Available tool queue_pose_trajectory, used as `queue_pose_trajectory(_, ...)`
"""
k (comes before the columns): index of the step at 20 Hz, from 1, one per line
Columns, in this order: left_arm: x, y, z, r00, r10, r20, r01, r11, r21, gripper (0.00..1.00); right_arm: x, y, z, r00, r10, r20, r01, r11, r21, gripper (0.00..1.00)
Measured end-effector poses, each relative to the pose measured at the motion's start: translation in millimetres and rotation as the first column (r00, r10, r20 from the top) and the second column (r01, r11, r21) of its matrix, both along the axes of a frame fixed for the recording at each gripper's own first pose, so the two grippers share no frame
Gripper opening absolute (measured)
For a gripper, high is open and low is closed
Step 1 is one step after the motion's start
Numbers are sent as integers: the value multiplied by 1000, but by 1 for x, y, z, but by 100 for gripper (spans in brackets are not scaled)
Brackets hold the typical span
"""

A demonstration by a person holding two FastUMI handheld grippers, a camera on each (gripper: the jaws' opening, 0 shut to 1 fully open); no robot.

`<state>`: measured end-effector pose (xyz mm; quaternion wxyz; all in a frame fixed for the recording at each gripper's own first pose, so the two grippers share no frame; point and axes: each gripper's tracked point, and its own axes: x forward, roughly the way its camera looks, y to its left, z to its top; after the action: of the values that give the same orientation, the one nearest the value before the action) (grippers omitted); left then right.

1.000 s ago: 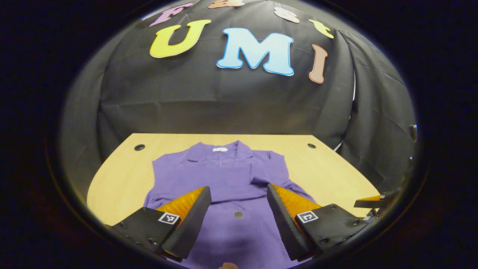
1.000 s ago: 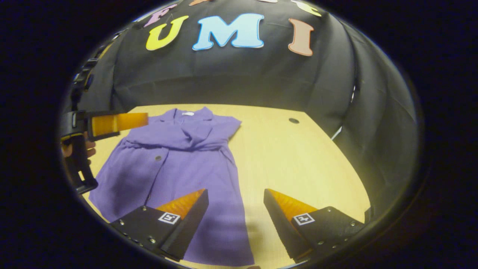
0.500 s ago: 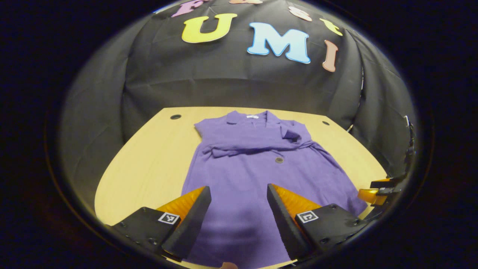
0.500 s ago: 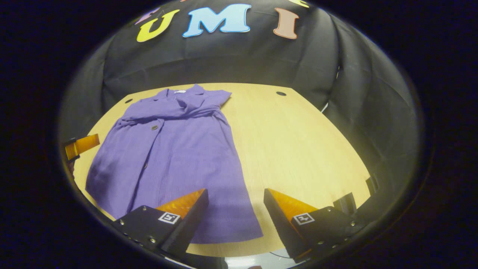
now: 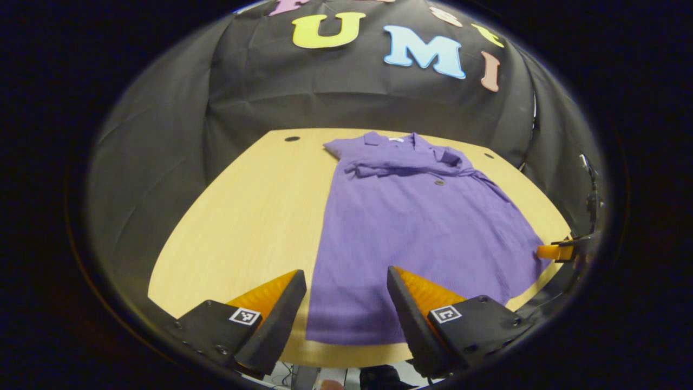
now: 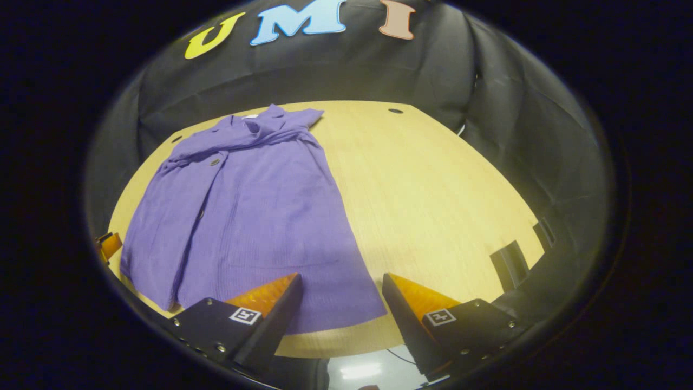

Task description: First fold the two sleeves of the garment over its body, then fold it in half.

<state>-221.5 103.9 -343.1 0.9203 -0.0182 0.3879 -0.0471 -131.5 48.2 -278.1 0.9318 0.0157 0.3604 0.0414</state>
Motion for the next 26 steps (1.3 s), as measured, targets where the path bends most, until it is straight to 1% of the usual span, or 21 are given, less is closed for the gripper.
queue_pose_trajectory(1,-7,4,-5,1000,4,-14,-4,1000,1,96,0,2,0,1000,1,-1,-1,1000,11,94)
queue_pose_trajectory(4,-19,2,-18,999,0,-40,0,1000,-6,100,-2,4,-1,1000,-1,-2,1,1000,16,93)
queue_pose_trajectory(6,-26,-4,-25,998,-11,-54,10,1000,-9,98,-4,6,-4,1000,10,-8,-10,1000,9,94)
queue_pose_trajectory(7,-26,-5,-27,999,-9,-51,10,1000,10,98,-6,8,-8,1000,18,-17,-18,1000,4,96)
queue_pose_trajectory(8,-25,-8,-29,999,-21,-43,22,999,26,99,-8,9,-9,1000,21,-9,-21,1000,8,96)
queue_pose_trajectory(9,-25,-8,-30,999,-27,-42,29,998,51,98,-7,10,-8,1000,15,0,-15,1000,15,98)
queue_pose_trajectory(10,-27,-11,-31,998,-41,-41,44,997,69,96,-8,10,-10,1000,10,1,-10,999,32,98)
queue_pose_trajectory(12,-27,-11,-32,999,-38,-39,41,997,68,98,-8,12,-10,1000,-4,7,4,998,58,99)
queue_pose_trajectory(13,-27,-10,-30,999,-35,-40,38,997,64,95,-8,12,-10,1000,4,12,-5,999,48,99)
queue_pose_trajectory(14,-28,-10,-30,998,-37,-40,40,997,66,94,-8,13,-10,1000,8,14,-8,999,43,99)
queue_pose_trajectory(15,-29,-11,-30,998,-41,-40,44,997,70,98,-8,13,-10,1000,6,14,-6,999,46,99)
queue_pose_trajectory(16,-30,-14,-31,998,-45,-37,47,997,67,98,-9,15,-11,1000,12,15,-13,998,54,100)
queue_pose_trajectory(17,-31,-16,-30,998,-52,-36,54,996,67,92,-8,17,-11,1000,21,18,-22,999,48,100)
queue_pose_trajectory(19,-32,-26,-31,997,-74,-30,75,995,59,80,-9,19,-9,999,44,10,-44,998,45,93)
queue_pose_trajectory(20,-31,-31,-31,996,-85,-26,87,995,57,65,-8,24,-7,999,50,10,-51,997,55,93)
queue_pose_trajectory(21,-31,-35,-32,995,-96,-24,97,994,58,58,-6,25,-8,999,51,9,-51,997,55,77)
queue_pose_trajectory(22,-32,-40,-32,994,-108,-22,109,993,48,43,-10,24,-9,997,71,2,-71,997,42,60)
queue_pose_trajectory(23,-30,-41,-31,995,-97,-25,98,994,43,35,-10,28,-11,996,86,3,-86,994,68,59)
queue_pose_trajectory(24,-28,-42,-32,995,-95,-33,96,995,36,18,-7,33,-8,999,41,-5,-40,994,103,36)
queue_pose_trajectory(25,-26,-43,-31,996,-84,-38,85,996,31,19,-6,34,-7,999,45,-21,-42,993,114,13)
queue_pose_trajectory(26,-24,-43,-32,996,-76,-55,76,997,6,8,-9,32,-5,1000,27,-16,-24,991,132,13)
